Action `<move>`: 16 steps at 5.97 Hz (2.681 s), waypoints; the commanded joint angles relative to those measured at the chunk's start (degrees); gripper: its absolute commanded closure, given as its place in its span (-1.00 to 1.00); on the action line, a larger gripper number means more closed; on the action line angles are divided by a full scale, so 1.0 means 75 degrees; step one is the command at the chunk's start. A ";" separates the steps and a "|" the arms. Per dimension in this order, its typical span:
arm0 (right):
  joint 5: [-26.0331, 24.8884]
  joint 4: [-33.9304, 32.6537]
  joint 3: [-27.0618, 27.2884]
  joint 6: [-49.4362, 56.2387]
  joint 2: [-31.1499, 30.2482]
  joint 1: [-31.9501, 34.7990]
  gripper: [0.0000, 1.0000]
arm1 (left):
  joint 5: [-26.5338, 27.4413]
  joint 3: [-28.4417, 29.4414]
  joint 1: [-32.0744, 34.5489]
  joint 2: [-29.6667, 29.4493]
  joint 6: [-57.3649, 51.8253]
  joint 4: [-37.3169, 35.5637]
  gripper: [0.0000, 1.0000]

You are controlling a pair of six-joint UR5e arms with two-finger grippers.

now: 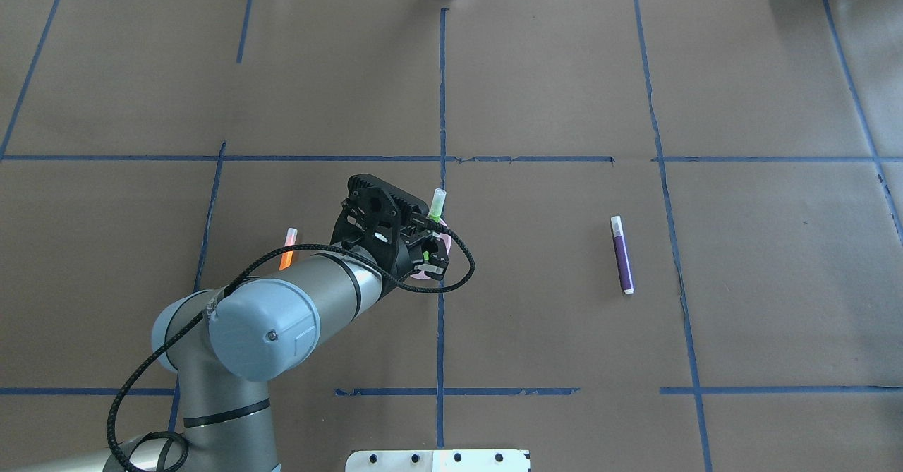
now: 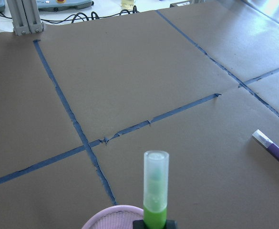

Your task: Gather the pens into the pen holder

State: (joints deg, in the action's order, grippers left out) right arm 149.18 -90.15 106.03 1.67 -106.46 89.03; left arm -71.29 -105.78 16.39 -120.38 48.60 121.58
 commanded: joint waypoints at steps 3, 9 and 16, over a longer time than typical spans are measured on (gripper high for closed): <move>0.0008 -0.0003 -0.0039 0.0035 0.0003 0.0000 -1.00 | 0.0095 0.0123 0.0052 0.0020 -0.0070 0.0149 -0.44; -0.2323 0.0817 -0.2577 0.0081 0.1312 -0.1041 -1.00 | -0.3010 -0.0217 0.1974 0.0171 -0.0070 -0.2136 -1.00; -0.1703 0.2071 -0.4340 0.0094 0.1585 -0.1405 -0.91 | -0.3010 -0.0217 0.2021 0.0184 0.0036 -0.2136 -1.00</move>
State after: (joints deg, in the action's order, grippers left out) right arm 135.77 -74.73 73.78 2.69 -94.60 79.36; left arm -93.87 -107.46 31.53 -119.03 48.92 105.56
